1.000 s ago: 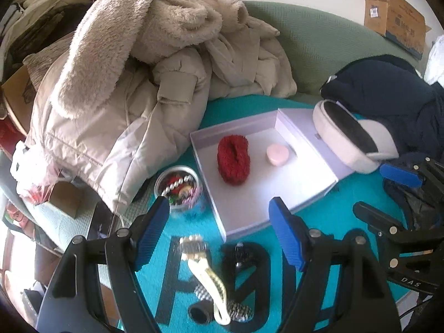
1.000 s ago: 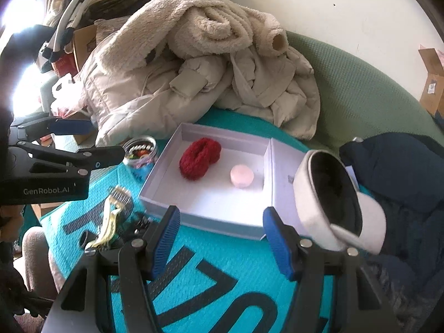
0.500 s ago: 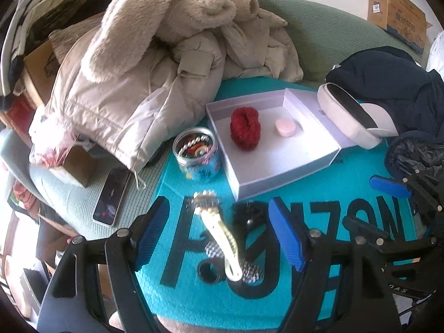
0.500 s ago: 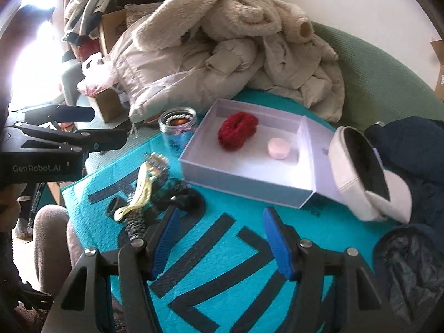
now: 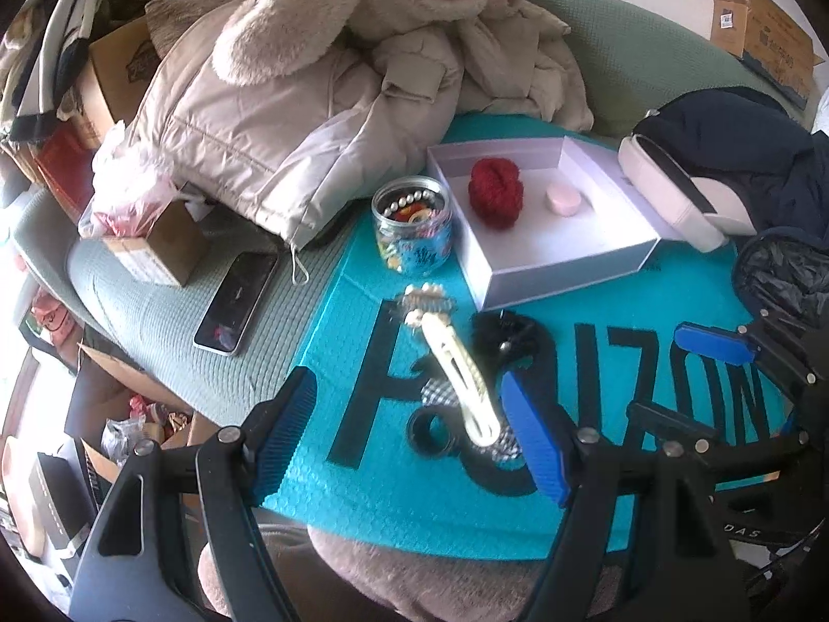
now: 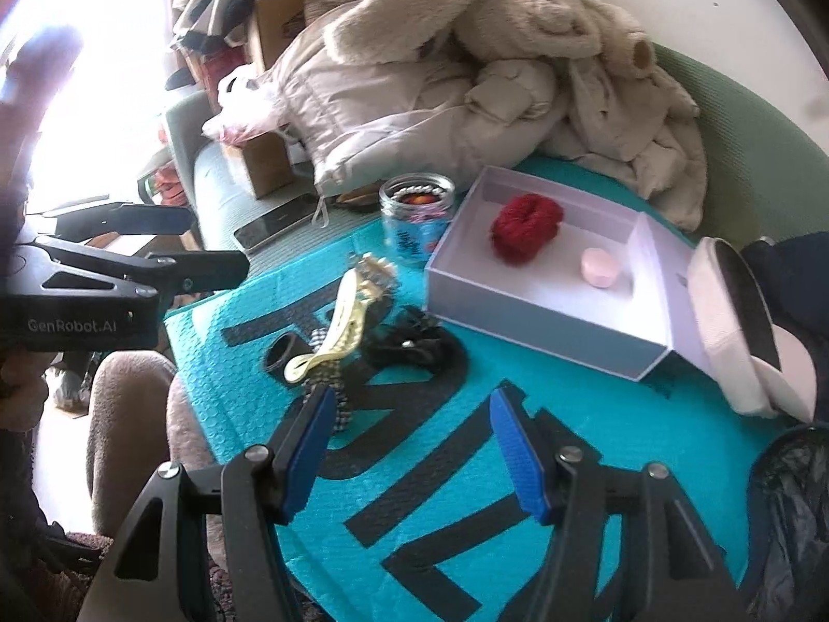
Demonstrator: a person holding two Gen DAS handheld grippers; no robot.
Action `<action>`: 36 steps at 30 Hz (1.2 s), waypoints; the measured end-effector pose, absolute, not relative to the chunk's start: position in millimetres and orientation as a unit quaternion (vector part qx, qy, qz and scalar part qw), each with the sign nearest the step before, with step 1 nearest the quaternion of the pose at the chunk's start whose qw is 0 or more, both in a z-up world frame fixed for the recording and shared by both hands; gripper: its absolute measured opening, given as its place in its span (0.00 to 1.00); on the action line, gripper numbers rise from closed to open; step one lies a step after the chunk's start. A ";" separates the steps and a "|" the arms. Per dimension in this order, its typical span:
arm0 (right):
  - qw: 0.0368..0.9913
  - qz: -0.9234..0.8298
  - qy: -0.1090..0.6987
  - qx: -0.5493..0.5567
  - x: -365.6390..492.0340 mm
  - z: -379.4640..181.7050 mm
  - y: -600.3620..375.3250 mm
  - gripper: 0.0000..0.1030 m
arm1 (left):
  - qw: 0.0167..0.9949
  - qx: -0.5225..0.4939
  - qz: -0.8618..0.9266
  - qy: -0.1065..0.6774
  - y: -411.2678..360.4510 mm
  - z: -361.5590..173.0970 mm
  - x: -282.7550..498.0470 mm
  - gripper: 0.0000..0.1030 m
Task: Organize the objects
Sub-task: 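Grasp black rubber ring with left tool while right tool grasps gingham scrunchie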
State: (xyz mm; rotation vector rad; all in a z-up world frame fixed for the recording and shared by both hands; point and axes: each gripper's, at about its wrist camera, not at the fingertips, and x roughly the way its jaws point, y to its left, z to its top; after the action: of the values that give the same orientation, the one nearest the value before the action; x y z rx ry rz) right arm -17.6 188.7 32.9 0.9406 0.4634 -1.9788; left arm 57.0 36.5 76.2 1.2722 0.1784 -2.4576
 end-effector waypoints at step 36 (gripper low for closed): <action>0.492 -0.711 0.216 0.453 -28.0 -52.6 118.8 0.61 | 0.093 0.521 -0.841 0.118 6.7 -32.5 44.2 0.71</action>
State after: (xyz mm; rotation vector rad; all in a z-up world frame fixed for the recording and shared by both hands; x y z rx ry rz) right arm -28.0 118.8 -52.6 1.0998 0.5250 -1.7255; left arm 44.2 6.7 -32.5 1.5459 0.3492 -2.4955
